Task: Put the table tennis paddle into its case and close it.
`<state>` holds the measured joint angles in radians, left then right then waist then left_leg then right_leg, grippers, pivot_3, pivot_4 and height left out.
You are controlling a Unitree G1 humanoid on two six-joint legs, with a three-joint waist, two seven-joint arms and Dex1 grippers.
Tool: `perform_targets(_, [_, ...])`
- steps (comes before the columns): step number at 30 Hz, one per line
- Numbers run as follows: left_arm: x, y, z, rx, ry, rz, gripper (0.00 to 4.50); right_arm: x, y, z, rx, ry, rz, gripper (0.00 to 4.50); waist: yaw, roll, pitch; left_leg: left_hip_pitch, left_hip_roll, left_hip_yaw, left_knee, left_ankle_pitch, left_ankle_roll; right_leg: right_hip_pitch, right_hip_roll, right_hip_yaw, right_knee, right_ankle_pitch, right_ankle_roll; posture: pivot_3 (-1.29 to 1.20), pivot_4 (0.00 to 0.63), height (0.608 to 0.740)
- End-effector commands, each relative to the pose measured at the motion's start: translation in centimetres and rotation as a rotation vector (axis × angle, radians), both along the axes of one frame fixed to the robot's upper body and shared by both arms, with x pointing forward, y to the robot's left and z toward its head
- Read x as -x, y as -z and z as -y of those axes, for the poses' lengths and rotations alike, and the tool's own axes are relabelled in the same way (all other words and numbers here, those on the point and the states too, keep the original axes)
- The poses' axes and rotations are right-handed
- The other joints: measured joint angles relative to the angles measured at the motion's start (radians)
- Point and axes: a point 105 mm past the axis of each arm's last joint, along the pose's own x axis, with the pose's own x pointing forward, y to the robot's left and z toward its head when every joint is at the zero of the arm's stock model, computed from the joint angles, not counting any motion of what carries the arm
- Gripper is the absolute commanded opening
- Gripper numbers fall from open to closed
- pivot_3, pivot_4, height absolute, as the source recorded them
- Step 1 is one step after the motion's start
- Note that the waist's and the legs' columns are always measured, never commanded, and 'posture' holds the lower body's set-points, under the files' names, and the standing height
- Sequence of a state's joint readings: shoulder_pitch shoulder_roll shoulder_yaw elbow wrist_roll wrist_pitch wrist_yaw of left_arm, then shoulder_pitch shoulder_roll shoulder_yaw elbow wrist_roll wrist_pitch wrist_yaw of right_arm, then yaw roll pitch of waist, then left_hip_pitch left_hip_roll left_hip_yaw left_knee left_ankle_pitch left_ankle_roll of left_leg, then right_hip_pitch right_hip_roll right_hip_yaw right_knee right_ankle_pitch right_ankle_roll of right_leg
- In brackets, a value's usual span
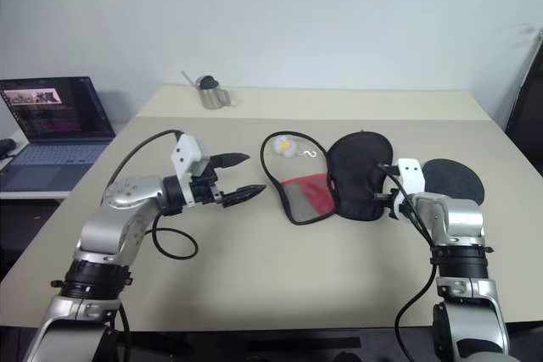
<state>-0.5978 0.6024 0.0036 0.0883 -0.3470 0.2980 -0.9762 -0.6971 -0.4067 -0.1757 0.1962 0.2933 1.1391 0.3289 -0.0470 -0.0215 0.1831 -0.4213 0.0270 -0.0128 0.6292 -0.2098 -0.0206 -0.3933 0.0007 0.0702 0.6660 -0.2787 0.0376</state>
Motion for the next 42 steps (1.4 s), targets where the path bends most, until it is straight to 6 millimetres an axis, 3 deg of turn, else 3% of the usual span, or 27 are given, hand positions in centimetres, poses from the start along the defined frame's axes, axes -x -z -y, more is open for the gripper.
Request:
perform_targets(1, [0.1, -1.3, 0.4, -0.003, 0.024, 0.051, 4.5, -0.4, -1.3, -0.3, 0.006, -0.023, 0.061, 0.06, 0.0, 0.0, 0.0, 0.0, 0.0, 0.0, 0.0, 0.0, 0.0, 0.0, 0.0, 0.0, 0.0, 0.0, 0.0, 0.0, 0.15, 0.74])
perform_targets(3, [0.1, -1.2, 0.5, -0.003, 0.025, 0.052, 4.5, -0.6, -1.3, -0.2, 0.005, -0.016, 0.063, 0.06, 0.0, 0.0, 0.0, 0.0, 0.0, 0.0, 0.0, 0.0, 0.0, 0.0, 0.0, 0.0, 0.0, 0.0, 0.0, 0.0, 0.15, 0.74])
perform_targets(6, [0.2, -1.1, 0.6, -0.006, 0.024, 0.053, 4.5, -1.4, -1.7, 0.6, 0.039, 0.018, 0.096, 0.63, -0.001, 0.0, 0.0, 0.0, 0.0, 0.0, 0.0, 0.0, 0.0, 0.0, 0.0, 0.0, 0.0, 0.0, 0.0, 0.0, 0.15, 0.74])
perform_targets(13, [0.6, -1.0, 0.7, 0.009, 0.023, 0.053, 4.5, -2.0, -3.0, 3.1, 0.095, 0.075, 0.168, 3.13, -0.001, 0.0, 0.0, 0.0, 0.0, 0.001, 0.0, 0.0, 0.0, 0.0, 0.0, 0.0, 0.0, 0.0, 0.0, 0.0, 0.15, 0.74])
perform_targets(17, [1.2, -1.3, 1.5, 0.031, 0.066, 0.042, 4.5, -1.8, -5.4, 3.1, 0.041, 0.032, 0.26, 4.47, 0.0, 0.0, 0.0, 0.0, 0.0, 0.001, 0.0, 0.0, 0.0, 0.0, 0.0, 0.0, 0.0, 0.0, 0.0, 0.0, 0.15, 0.74])
perform_targets(20, [2.3, -1.6, 2.6, 0.049, 0.132, 0.02, 4.5, -1.3, -7.2, 3.8, 0.04, 0.017, 0.33, 4.47, 0.0, 0.0, 0.0, 0.0, 0.0, 0.001, 0.0, 0.0, 0.0, 0.0, 0.0, 0.0, 0.0, 0.0, 0.0, 0.0, 0.15, 0.74])
perform_targets(24, [3.9, -2.1, 4.3, 0.084, 0.245, -0.026, 4.5, -0.8, -7.9, 6.9, 0.135, 0.101, 0.354, 4.47, 0.003, 0.0, 0.0, -0.001, 0.0, 0.001, 0.0, 0.0, 0.0, 0.0, 0.0, 0.0, 0.0, 0.0, 0.0, 0.0, 0.15, 0.74])
perform_targets(28, [4.0, -2.1, 5.4, 0.069, 0.287, -0.026, 4.5, -0.2, -6.5, 11.2, 0.289, 0.258, 0.274, 4.47, 0.007, 0.0, 0.0, 0.0, 0.0, 0.0, 0.001, 0.0, 0.0, 0.0, 0.0, 0.0, 0.0, 0.0, 0.0, 0.0, 0.15, 0.74])
perform_targets(30, [3.9, -2.2, 5.9, 0.066, 0.304, -0.023, 4.5, 0.2, -5.4, 12.3, 0.315, 0.295, 0.22, 4.47, 0.01, 0.0, 0.0, 0.0, 0.0, 0.001, 0.001, 0.0, 0.0, 0.001, 0.0, 0.0, 0.0, 0.0, 0.0, 0.0, 0.15, 0.74])
perform_targets(42, [3.7, -2.4, 7.0, 0.051, 0.344, -0.003, 4.5, 2.7, -1.6, 14.2, 0.303, 0.433, 0.07, 4.47, 0.01, 0.0, 0.0, 0.0, 0.0, 0.002, 0.001, 0.0, 0.0, 0.0, 0.001, 0.001, 0.0, 0.0, 0.0, 0.0, 0.15, 0.74])
